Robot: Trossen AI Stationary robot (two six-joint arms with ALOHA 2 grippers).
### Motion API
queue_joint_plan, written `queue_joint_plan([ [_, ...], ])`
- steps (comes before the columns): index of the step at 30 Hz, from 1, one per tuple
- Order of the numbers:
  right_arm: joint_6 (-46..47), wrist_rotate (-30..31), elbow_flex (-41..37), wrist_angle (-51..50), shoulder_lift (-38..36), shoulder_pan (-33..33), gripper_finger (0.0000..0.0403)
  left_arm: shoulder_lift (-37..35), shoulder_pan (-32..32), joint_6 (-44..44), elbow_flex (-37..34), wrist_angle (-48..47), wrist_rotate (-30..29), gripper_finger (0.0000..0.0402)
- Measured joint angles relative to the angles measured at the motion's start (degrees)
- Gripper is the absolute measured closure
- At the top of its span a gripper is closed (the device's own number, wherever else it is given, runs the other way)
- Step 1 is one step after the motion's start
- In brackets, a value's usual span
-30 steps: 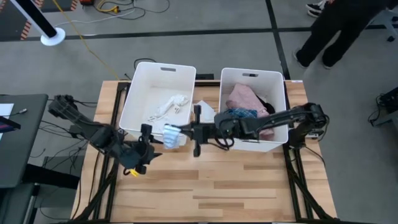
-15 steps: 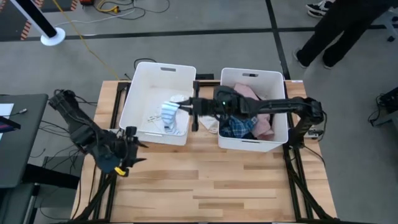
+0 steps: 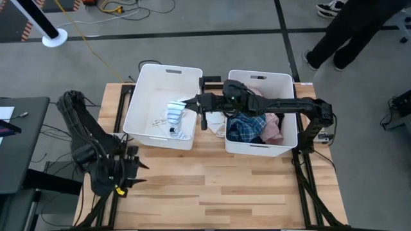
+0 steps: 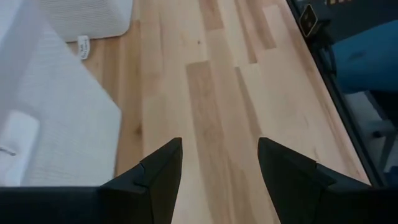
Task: Sort clothes
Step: Put the blue striped sock into the left white laundry bin
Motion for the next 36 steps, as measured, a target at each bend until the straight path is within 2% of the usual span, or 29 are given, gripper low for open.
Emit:
queue_joint_plan([
  [8, -0.02, -0.46, 0.00, 0.48, 0.38, -0.50, 0.0399, 3.35, -0.67, 1.09, -3.08, 8.56, -0.31, 0.0198],
  [13, 2.29, -0.54, 0.04, -0.40, 5.70, -2.49, 0.0398, 4.68, -0.67, 2.82, -4.59, 12.58, -0.32, 0.0198],
  [19, 4.72, -0.49, 1.58, -0.28, 12.90, -4.23, 0.0392, 4.97, -0.88, 1.57, -4.60, 12.44, 0.02, 0.0198],
  [26, 4.66, -0.45, 8.67, -9.40, 16.97, -4.59, 0.0367, 4.97, -1.44, 0.35, -4.60, 12.30, 0.05, 0.0198],
  [36, 7.48, -0.40, 14.54, -29.26, 16.73, -5.87, 0.0324, 4.98, -1.42, 0.21, -4.60, 12.34, 0.01, 0.0198],
])
